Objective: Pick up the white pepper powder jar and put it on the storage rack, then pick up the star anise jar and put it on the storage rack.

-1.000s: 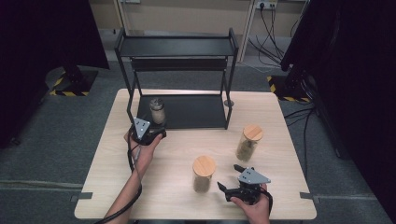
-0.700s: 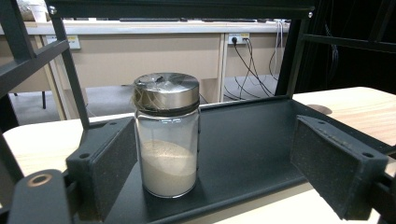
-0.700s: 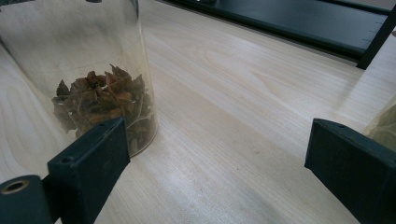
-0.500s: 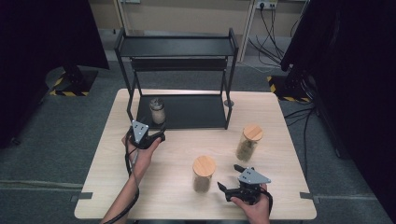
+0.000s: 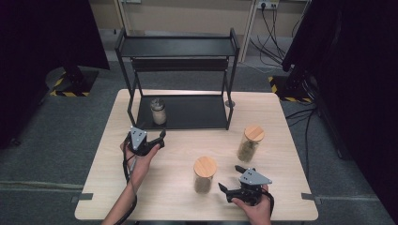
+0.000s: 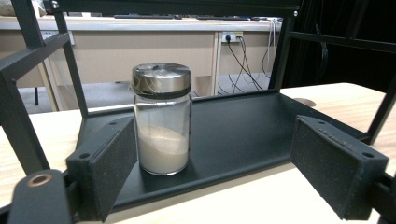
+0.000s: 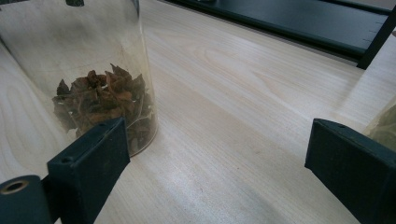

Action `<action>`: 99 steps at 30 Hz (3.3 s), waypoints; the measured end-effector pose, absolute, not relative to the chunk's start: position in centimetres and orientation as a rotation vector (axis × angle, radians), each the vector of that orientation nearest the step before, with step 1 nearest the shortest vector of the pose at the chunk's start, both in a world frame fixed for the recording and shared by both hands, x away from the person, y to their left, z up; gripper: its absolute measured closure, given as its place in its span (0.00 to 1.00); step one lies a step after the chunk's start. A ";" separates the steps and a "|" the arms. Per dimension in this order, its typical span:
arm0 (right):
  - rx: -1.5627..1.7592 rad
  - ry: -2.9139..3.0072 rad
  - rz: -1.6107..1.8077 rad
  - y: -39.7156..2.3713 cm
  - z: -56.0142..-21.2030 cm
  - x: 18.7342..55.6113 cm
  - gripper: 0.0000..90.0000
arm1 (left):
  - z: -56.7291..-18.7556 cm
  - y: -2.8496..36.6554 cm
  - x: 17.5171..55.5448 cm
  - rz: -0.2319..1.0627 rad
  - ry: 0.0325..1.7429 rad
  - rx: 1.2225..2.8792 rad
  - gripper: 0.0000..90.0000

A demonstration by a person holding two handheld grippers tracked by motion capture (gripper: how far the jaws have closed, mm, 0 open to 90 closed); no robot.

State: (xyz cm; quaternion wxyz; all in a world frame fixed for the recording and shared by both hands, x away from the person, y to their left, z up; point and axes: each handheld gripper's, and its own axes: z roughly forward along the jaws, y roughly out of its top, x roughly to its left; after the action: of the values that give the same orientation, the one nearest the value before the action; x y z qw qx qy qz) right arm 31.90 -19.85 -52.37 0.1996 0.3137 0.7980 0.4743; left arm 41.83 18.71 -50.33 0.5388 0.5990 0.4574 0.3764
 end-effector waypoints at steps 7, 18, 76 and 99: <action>0.878 2.230 1.328 -19.9 -52.4 31.9 0.07 | -50.3 18.3 40.9 0.886 1.067 1.439 0.16; 0.881 2.230 1.329 -19.9 -52.4 31.9 0.07 | -50.5 17.9 39.4 0.854 1.052 1.460 0.16; 0.879 2.231 1.330 -19.9 -52.4 31.9 0.07 | -53.3 17.1 33.6 0.751 1.094 1.488 0.16; 0.818 2.241 1.446 -20.2 -52.1 31.3 0.06 | -53.3 16.9 33.6 0.757 1.076 1.505 0.16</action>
State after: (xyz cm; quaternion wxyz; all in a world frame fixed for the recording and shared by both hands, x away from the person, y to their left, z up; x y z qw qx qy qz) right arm 31.34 -20.23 -52.06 0.1751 0.2887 0.7910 0.5102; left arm 33.61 16.93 -53.26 0.5407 0.6333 0.4530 0.3184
